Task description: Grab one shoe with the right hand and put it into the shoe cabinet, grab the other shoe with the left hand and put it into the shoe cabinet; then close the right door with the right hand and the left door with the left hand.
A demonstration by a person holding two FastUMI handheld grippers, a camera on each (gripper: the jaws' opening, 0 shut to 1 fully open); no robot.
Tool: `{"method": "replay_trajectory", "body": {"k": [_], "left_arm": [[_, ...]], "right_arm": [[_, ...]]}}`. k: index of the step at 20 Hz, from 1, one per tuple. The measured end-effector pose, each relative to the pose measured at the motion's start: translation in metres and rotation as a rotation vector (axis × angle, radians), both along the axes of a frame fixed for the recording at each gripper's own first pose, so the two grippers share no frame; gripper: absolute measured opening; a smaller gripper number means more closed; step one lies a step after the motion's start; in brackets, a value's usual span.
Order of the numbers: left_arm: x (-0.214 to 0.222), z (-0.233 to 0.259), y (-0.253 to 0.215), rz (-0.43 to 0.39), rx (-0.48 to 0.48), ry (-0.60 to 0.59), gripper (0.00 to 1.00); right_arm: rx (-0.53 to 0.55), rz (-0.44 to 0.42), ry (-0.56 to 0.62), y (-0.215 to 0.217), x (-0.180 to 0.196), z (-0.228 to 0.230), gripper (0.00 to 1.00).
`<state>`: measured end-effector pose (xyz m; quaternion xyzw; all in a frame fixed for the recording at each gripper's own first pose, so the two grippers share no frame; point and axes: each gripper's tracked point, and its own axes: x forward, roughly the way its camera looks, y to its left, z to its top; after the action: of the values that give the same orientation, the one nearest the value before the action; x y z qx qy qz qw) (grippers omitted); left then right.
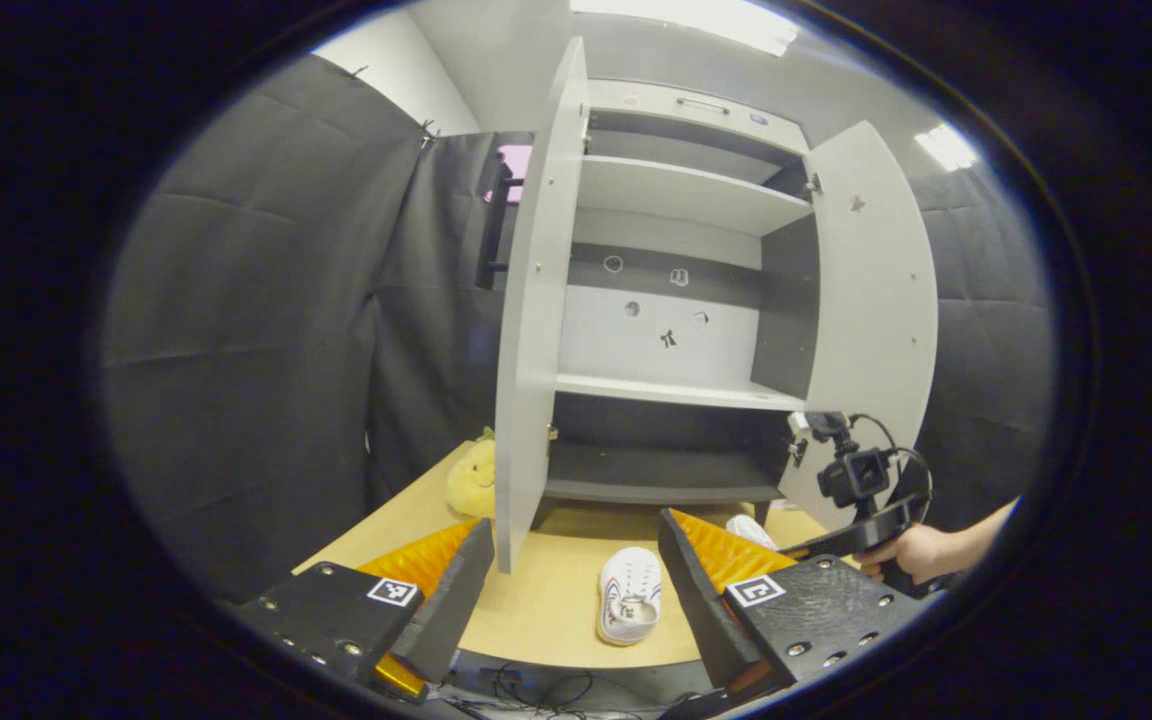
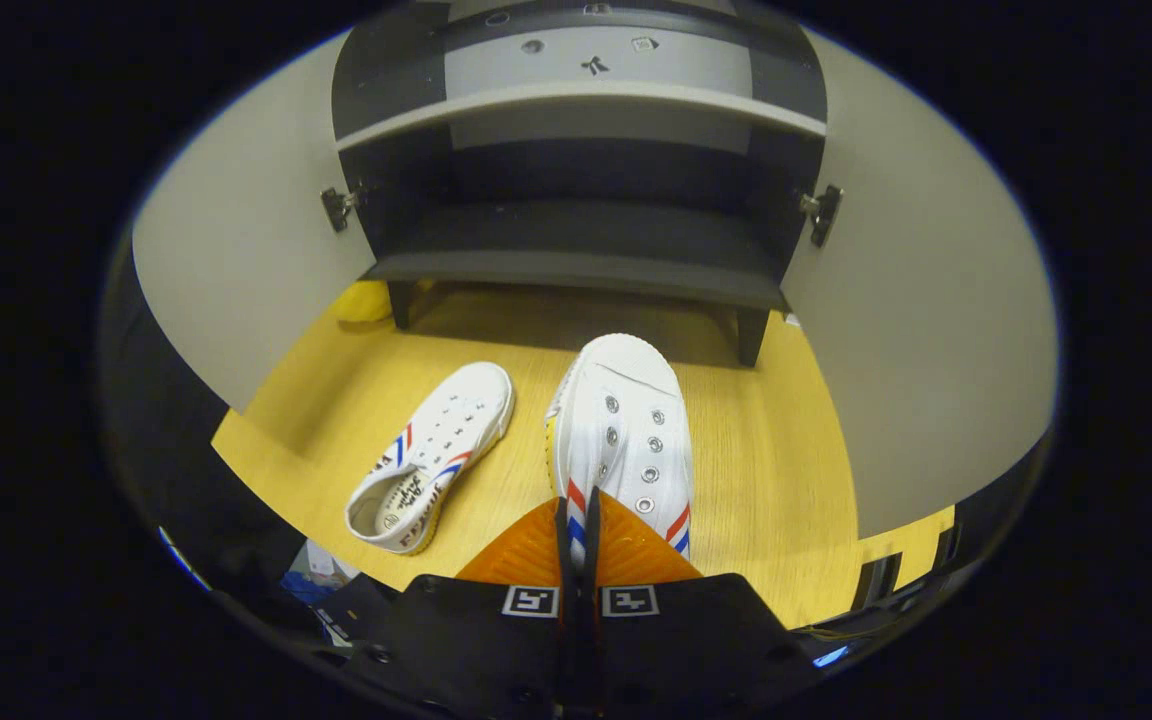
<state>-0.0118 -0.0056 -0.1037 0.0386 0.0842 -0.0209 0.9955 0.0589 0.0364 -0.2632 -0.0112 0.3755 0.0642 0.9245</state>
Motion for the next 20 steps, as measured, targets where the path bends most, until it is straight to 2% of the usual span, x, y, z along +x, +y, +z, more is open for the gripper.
{"method": "replay_trajectory", "body": {"k": [4, 8, 9, 14, 20], "left_arm": [[0.006, 0.009, -0.018, -0.059, -0.033, 0.03, 0.95], [0.001, 0.032, -0.02, -0.059, 0.015, -0.011, 0.93], [0.0, 0.037, -0.019, -0.054, 0.022, -0.018, 0.95], [0.002, 0.051, -0.025, -0.043, -0.014, -0.028, 0.93], [0.03, 0.056, -0.044, -0.055, -0.046, -0.023, 0.95]], "right_arm": [[0.034, 0.023, -0.111, 0.001, -0.012, 0.065, 0.02], [0.106, 0.046, -0.184, 0.013, -0.016, 0.123, 0.01], [0.111, 0.045, -0.21, 0.013, -0.011, 0.14, 0.01], [0.115, 0.069, -0.355, 0.015, 0.011, 0.222, 0.01], [0.126, 0.077, -0.482, 0.02, 0.068, 0.279, 0.01]]}}
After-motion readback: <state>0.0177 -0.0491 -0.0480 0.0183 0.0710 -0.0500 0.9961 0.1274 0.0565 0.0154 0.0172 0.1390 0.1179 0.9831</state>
